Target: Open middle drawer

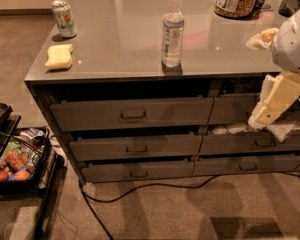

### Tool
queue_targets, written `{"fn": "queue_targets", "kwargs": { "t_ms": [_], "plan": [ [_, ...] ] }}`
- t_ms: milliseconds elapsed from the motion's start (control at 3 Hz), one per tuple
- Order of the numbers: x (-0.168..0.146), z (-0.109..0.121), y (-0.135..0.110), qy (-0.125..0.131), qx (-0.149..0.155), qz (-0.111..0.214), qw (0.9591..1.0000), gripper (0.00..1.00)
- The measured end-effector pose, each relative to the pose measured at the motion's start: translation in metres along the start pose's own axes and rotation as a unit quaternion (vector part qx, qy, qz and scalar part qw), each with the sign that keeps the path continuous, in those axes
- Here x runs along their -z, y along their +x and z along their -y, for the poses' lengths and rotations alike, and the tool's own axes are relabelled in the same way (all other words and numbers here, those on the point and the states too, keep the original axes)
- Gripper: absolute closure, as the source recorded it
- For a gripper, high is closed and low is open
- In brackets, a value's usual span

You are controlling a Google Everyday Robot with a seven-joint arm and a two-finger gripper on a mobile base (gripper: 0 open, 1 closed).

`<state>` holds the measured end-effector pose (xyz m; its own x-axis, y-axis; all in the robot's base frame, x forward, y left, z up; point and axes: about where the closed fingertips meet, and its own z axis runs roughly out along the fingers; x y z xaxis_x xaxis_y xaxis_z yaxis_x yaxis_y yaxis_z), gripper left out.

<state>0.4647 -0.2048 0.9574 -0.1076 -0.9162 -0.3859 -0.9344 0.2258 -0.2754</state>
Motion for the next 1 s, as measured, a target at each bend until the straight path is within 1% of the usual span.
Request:
{"fn": "queue_targets", "kwargs": {
  "t_ms": [333,667,1000],
  "plan": [
    [-0.040,0.036,-0.031,0.017,0.035,0.132,0.9905,0.00],
    [-0.089,0.057,-0.068,-0.006,0.036,0.223,0.9741,0.00],
    [-0.086,0.056,-0.067,-0.004,0.039,0.219,0.9750,0.00]
  ]
}}
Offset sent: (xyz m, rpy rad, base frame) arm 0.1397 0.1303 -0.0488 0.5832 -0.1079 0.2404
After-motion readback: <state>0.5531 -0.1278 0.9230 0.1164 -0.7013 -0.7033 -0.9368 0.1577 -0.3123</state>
